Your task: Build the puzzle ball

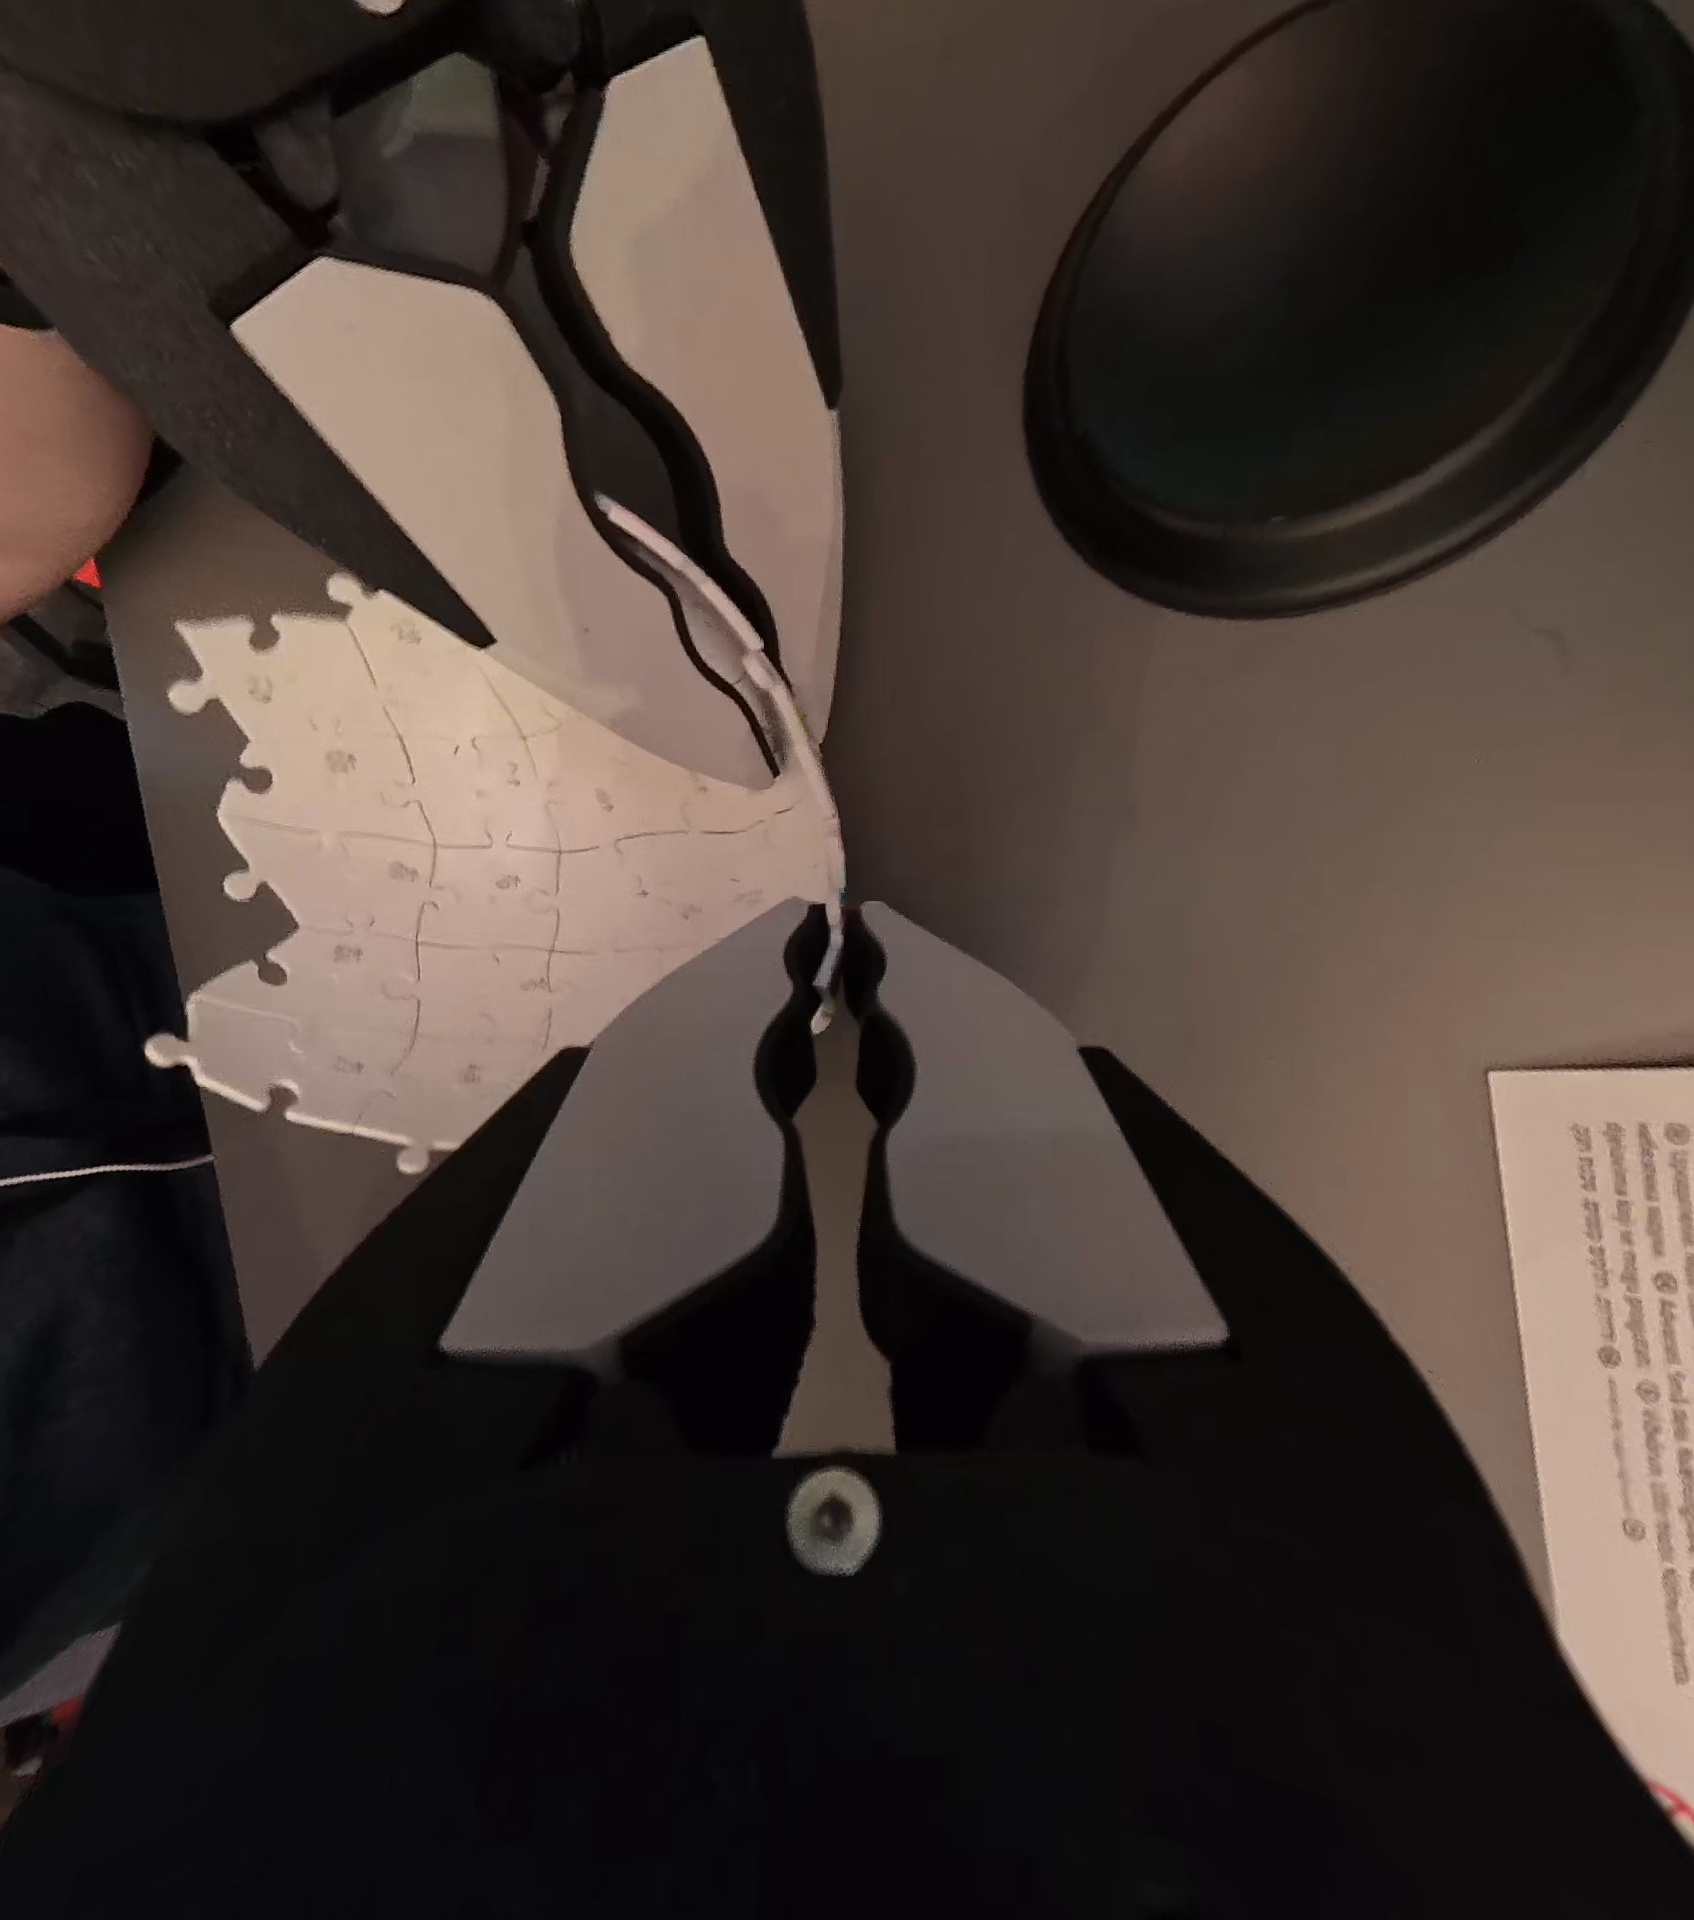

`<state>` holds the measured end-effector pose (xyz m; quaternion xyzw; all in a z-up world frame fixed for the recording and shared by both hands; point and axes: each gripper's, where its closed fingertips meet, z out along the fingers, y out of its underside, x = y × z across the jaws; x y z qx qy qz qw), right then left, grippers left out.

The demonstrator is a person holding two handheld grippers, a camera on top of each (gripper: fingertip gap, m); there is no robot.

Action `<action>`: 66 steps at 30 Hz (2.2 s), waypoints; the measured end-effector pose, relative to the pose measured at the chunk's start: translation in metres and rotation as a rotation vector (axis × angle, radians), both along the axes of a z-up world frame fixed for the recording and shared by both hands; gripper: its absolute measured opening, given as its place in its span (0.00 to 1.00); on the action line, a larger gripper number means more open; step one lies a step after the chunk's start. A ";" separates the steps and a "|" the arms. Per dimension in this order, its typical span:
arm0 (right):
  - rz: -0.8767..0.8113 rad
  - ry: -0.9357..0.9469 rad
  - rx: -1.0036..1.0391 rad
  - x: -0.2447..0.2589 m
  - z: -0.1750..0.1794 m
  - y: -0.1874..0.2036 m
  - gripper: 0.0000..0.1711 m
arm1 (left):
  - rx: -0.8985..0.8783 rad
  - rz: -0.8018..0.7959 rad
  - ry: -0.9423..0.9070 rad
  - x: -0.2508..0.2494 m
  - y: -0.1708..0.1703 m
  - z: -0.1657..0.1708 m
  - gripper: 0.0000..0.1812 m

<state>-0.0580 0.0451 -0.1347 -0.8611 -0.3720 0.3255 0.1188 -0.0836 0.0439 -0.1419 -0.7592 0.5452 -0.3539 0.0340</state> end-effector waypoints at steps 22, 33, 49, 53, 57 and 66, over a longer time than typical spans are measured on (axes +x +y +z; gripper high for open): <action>-0.005 0.018 -0.042 -0.003 -0.001 -0.003 0.13 | -0.005 0.014 -0.001 0.001 0.000 0.000 0.02; -0.001 -0.013 -0.061 -0.003 -0.007 -0.006 0.03 | 0.007 0.013 0.003 0.001 0.000 0.001 0.02; 0.039 -0.078 -0.098 0.004 -0.011 -0.016 0.10 | 0.007 0.017 -0.001 0.001 0.001 0.002 0.02; 0.041 -0.066 -0.136 -0.001 -0.013 -0.020 0.05 | 0.016 0.015 0.004 0.001 0.001 0.002 0.02; 0.023 -0.042 -0.171 -0.001 -0.012 -0.021 0.05 | 0.015 0.015 0.001 0.001 0.001 0.003 0.02; -0.020 -0.023 -0.199 0.000 -0.012 -0.019 0.03 | 0.048 0.029 0.014 0.001 0.002 0.004 0.02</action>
